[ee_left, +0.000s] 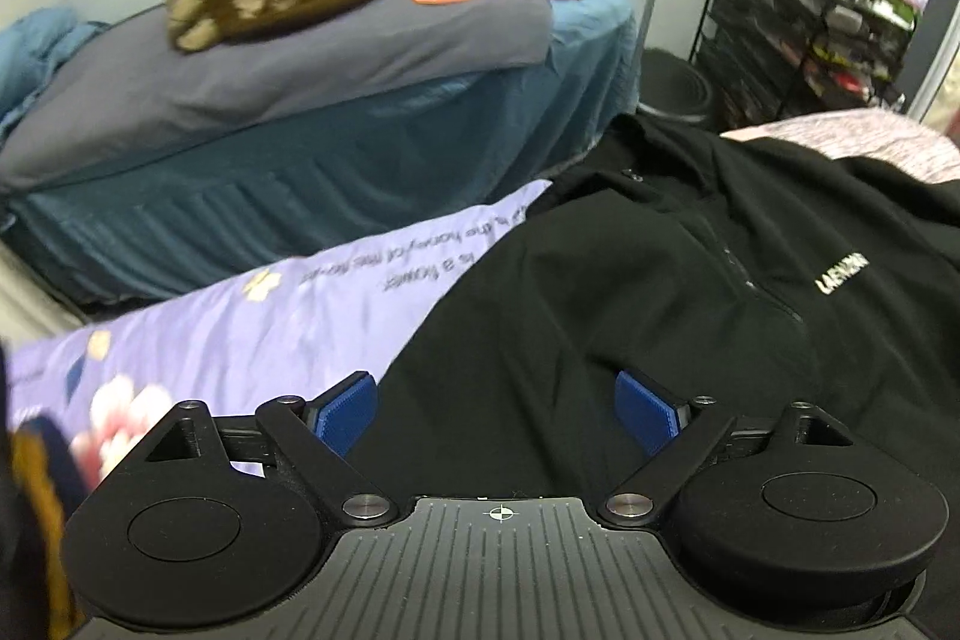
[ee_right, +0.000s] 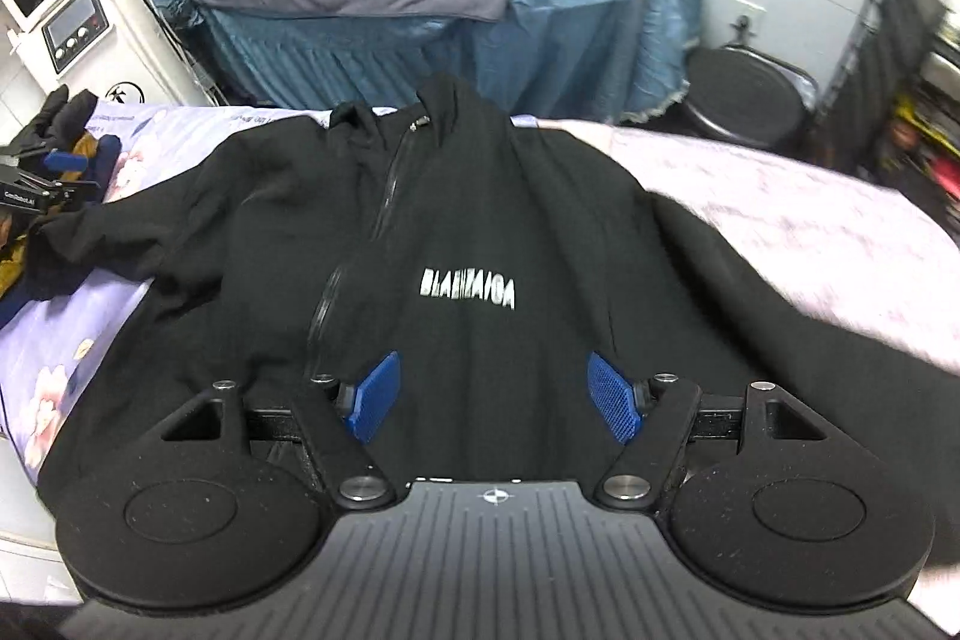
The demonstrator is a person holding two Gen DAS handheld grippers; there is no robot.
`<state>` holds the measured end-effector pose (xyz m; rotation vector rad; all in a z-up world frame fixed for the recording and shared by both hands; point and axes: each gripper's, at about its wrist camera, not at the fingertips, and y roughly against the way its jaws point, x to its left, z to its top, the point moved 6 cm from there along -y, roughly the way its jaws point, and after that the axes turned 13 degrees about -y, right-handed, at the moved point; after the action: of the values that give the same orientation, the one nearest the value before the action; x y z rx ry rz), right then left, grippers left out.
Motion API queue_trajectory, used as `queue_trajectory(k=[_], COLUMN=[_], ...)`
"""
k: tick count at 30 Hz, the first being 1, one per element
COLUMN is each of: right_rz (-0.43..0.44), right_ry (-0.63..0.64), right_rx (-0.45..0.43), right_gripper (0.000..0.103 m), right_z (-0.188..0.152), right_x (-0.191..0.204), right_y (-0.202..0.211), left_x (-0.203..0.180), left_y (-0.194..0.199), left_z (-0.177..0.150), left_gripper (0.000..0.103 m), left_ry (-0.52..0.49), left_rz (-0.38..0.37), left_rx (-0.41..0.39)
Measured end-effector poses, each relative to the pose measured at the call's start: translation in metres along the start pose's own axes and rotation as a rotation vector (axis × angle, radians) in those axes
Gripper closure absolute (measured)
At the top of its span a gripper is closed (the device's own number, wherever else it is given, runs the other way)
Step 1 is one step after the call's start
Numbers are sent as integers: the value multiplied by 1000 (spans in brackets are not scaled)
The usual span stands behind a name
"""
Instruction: Fold large clothes
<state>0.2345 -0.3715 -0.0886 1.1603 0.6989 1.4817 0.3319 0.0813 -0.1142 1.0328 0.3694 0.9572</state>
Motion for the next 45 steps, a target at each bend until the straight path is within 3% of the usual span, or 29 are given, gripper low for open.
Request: queue_trajectory(k=[5, 8, 12, 14, 15, 16, 18, 19, 20, 23, 27, 29, 31, 34, 35, 36, 38, 39, 41, 42, 43, 45], right_rz=[-4, -41, -82, -70, -70, -72, -61, -48, -28, 1, 3, -24, -73, -166, -213, -266, -345, -343, -291, -257, -218, -112], right_ry=[84, 152, 152, 86, 60, 48, 56, 69, 84, 143, 111, 112, 95, 85, 70, 51, 24, 14, 14, 32, 53, 88], right_rx=[31, 33, 14, 39, 60, 87, 100, 79, 61, -24, -156, -237, -268, -223, -202, -178, -185, -221, -302, -332, -350, -340], right_gripper=[33, 35, 36, 41, 50, 67, 89, 96, 96, 98, 98, 98, 97, 89, 80, 63, 58, 58, 51, 39, 28, 25], right_z=[61, 102, 148, 157, 157, 154, 142, 138, 135, 132, 144, 145, 144, 143, 144, 143, 139, 137, 131, 125, 115, 86], right_x=[4, 6, -2, -11, -16, -20, -23, -22, -19, -12, -19, -26, -36, -48, -52, -55, -55, -52, -42, -34, -25, -15], right_y=[-93, -149, -211, -235, -246, -254, -258, -252, -246, -213, -163, -146, -150, -189, -204, -218, -232, -228, -209, -196, -182, -155], left_x=[17, 28, 20, 12, 9, 6, 0, -3, -5, 0, 26, 27, 21, 16, 17, 17, 19, 18, 10, 2, -7, -37], left_y=[-66, -106, -155, -173, -179, -181, -179, -175, -168, -146, -112, -128, -151, -176, -177, -173, -153, -139, -101, -83, -71, -51], left_z=[39, 52, 56, 49, 45, 42, 40, 42, 46, 64, 97, 100, 96, 87, 83, 85, 88, 88, 84, 78, 71, 48], left_gripper=[0, 0, 0, 0, 0, 0, 19, 38, 49, 61, 63, 63, 56, 7, 1, 0, 0, 0, 0, 0, 0, 0], left_ry=[-22, 81, 229, 257, 268, 279, 267, 239, 194, 117, 142, 137, 135, 151, 156, 159, 178, 177, 151, 128, 107, 69], left_rz=[-45, -64, -192, -194, -188, -193, -208, -214, -214, -175, -46, -43, -5, 136, 177, 206, 232, 225, 192, 169, 144, 94], left_rx=[40, 71, 124, 189, 209, 214, 218, 215, 201, 142, -30, 12, 68, 159, 161, 138, 58, 10, -101, -140, -160, -159])
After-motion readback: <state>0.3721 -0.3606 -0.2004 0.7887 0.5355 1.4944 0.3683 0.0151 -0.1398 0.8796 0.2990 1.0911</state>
